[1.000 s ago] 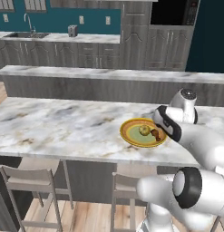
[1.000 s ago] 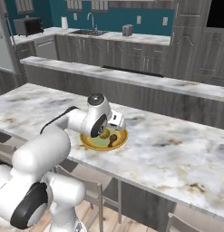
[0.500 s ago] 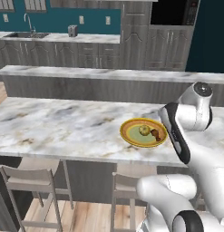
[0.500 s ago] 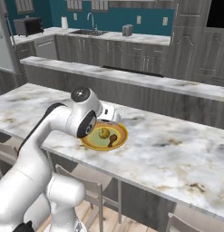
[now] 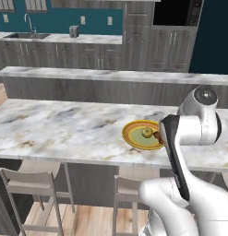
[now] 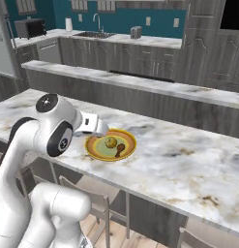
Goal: Take the cheese, chicken drumstick, and squash from the fridge and place them on the plate on the dining counter to create an appetizer plate.
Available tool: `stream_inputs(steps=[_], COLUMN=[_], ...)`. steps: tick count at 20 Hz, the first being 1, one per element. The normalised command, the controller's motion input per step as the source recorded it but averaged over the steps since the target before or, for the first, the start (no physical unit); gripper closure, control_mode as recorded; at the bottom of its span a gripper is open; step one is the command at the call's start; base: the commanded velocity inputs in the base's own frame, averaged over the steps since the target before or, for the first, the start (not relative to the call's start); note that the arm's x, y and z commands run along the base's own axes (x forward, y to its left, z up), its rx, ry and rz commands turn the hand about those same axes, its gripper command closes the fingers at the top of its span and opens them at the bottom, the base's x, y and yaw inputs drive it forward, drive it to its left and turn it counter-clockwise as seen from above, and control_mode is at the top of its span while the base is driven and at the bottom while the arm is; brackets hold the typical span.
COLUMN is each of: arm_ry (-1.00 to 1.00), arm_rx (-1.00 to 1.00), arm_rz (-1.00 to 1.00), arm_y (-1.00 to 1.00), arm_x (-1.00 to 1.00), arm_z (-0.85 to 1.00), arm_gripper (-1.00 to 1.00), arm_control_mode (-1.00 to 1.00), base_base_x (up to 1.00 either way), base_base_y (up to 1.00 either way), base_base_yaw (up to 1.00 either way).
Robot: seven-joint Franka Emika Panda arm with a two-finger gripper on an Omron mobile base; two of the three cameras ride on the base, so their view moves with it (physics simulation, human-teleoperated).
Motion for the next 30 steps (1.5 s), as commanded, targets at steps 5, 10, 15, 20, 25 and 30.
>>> stream_inputs(steps=[5,10,15,20,25,30], arm_ry=[0.0,0.0,0.0,0.0,0.0,0.0], arm_rx=[-0.06,-0.01,0.0,0.02,0.0,0.0], arm_rz=[0.01,0.0,0.01,0.05,0.01,0.0], arm_y=[0.33,0.31,0.29,0.1,0.0,0.0], arm_x=[-0.77,-0.63,-0.49,-0.07,0.05,0.01], arm_z=[0.28,0.18,0.0,-0.13,-0.05,-0.01], arm_gripper=[-1.0,-1.0,-1.0,-1.0,-1.0,-1.0], arm_control_mode=[-1.0,-1.0,-1.0,-1.0,-1.0,-1.0], base_base_x=[0.0,0.0,0.0,0.0,0.0,0.0], base_base_y=[0.0,0.0,0.0,0.0,0.0,0.0], base_base_yaw=[0.0,0.0,0.0,0.0,0.0,0.0])
